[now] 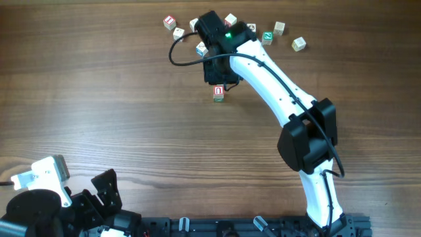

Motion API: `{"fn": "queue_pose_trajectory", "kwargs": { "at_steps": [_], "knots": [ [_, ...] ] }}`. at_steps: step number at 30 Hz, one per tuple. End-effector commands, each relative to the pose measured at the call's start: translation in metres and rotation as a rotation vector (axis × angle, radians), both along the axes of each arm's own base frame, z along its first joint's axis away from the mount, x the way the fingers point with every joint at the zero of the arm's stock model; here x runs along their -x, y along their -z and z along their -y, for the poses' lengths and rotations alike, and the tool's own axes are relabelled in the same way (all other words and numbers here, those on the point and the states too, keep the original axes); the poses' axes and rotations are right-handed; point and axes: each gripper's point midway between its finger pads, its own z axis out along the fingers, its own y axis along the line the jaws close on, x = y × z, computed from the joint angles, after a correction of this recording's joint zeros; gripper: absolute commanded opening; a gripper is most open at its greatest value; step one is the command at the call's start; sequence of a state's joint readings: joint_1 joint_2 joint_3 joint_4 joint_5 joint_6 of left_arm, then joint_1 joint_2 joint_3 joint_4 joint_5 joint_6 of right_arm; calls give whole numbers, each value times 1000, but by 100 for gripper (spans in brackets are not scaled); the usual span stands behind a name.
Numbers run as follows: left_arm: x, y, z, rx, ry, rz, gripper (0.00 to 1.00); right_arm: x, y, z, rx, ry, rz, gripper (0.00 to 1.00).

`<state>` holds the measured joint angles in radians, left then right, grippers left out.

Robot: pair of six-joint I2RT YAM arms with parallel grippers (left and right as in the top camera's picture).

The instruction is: Form a tower

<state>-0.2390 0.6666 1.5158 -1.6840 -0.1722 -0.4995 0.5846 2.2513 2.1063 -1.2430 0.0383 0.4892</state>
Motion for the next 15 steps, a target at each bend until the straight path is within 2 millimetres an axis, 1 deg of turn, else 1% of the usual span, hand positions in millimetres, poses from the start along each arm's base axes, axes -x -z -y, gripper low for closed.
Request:
{"fn": "queue_pose_trajectory", "kwargs": {
  "at_steps": [1, 2, 3, 5, 7, 10, 15],
  "knots": [
    [0, 0, -3, -5, -16, 5, 100, -1, -6, 1, -4, 37, 20, 30],
    [0, 0, -3, -4, -16, 5, 100, -1, -4, 1, 0, 34, 20, 30],
    [0, 0, -3, -5, -16, 5, 100, 0, 2, 1, 3, 33, 15, 30],
    [0, 0, -3, -4, -16, 5, 100, 4, 22, 2, 14, 33, -1, 29],
    [0, 0, -3, -4, -16, 5, 100, 2, 28, 1, 8, 38, 7, 26],
    [0, 0, -3, -5, -16, 5, 100, -4, 27, -3, -9, 37, 31, 26],
    [0, 0, -3, -4, -16, 5, 100, -2, 27, -4, -7, 34, 28, 25]
  ]
}}
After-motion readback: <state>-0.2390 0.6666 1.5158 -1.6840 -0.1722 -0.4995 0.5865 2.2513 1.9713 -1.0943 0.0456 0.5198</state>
